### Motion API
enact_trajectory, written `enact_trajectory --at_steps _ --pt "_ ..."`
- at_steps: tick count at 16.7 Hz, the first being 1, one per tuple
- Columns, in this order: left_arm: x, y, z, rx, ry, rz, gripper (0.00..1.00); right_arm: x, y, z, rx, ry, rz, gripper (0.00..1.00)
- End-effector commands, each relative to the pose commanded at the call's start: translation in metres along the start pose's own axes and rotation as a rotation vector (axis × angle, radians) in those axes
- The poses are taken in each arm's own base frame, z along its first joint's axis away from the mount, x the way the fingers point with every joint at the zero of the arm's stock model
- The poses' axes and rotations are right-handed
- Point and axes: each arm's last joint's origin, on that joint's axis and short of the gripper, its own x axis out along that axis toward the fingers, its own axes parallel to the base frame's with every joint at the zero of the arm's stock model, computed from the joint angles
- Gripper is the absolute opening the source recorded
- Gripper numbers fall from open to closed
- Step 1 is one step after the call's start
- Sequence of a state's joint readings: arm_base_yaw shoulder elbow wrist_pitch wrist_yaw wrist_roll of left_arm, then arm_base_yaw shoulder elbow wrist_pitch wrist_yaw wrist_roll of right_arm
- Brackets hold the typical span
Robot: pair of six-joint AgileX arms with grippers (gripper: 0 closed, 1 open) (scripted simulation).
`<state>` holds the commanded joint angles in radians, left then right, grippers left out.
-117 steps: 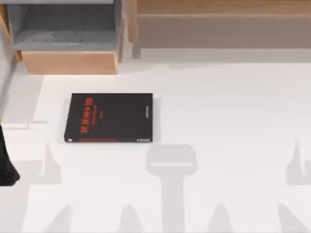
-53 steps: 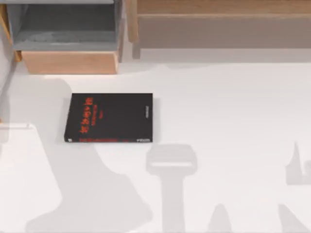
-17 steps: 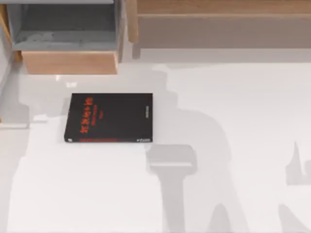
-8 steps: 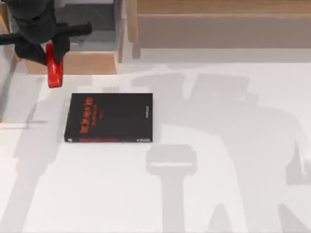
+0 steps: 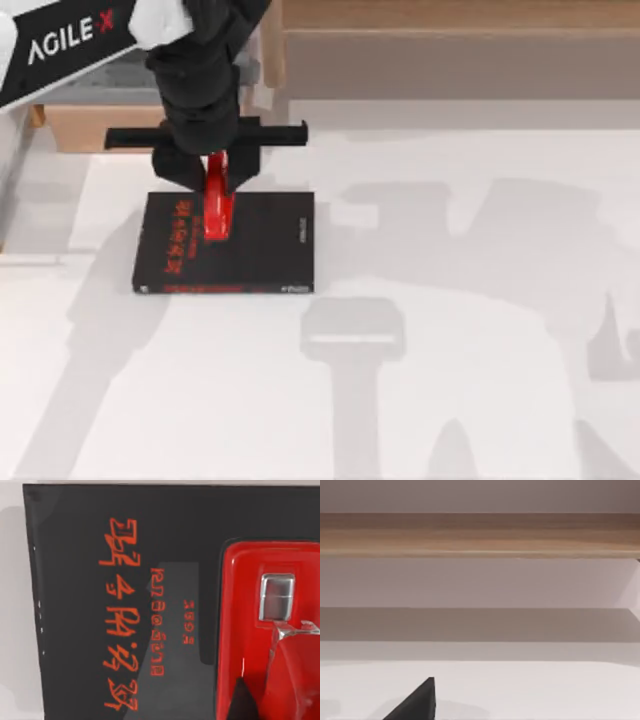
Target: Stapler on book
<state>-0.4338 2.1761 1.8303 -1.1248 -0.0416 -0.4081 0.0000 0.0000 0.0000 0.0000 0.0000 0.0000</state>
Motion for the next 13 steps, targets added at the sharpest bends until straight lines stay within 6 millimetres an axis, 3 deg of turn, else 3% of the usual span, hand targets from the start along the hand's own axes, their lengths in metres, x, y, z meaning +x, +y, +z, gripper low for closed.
enact_trajectory --at_steps 6,13 --pt "-0.001 0.001 0.001 -0.002 -0.002 -0.002 0.00 0.000 0.000 0.000 0.000 0.000 0.000 1.00" --pt "0.021 0.000 0.000 -0.002 0.001 0.000 0.00 0.000 0.000 0.000 0.000 0.000 0.000 1.00"
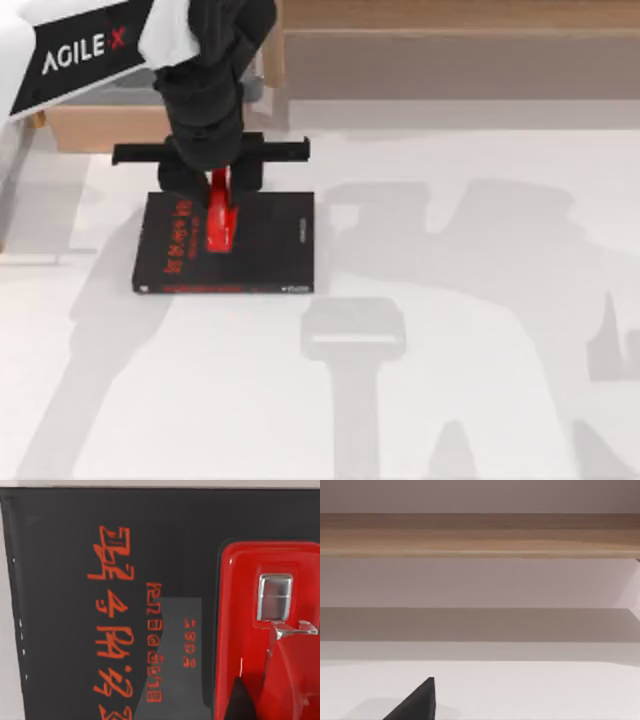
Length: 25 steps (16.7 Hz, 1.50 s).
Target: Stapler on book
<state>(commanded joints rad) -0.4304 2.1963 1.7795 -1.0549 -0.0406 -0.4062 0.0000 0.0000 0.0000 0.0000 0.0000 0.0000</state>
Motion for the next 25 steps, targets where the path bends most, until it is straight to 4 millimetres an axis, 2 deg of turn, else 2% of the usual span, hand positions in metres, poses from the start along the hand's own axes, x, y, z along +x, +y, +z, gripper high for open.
enact_trajectory --at_steps 3,6,19,25 --pt "0.0090 -0.0005 -0.0007 0.002 -0.001 0.000 0.00 0.0000 0.0000 0.0000 0.000 0.000 0.000 1.00" --pt "0.0090 -0.0005 -0.0007 0.002 -0.001 0.000 0.00 0.0000 0.0000 0.0000 0.000 0.000 0.000 1.00" --pt "0.0090 -0.0005 -0.0007 0.002 -0.001 0.000 0.98 0.0000 0.0000 0.0000 0.000 0.000 0.000 1.00" --pt "0.0090 -0.0005 -0.0007 0.002 -0.001 0.000 1.00 0.0000 0.0000 0.0000 0.000 0.000 0.000 1.00"
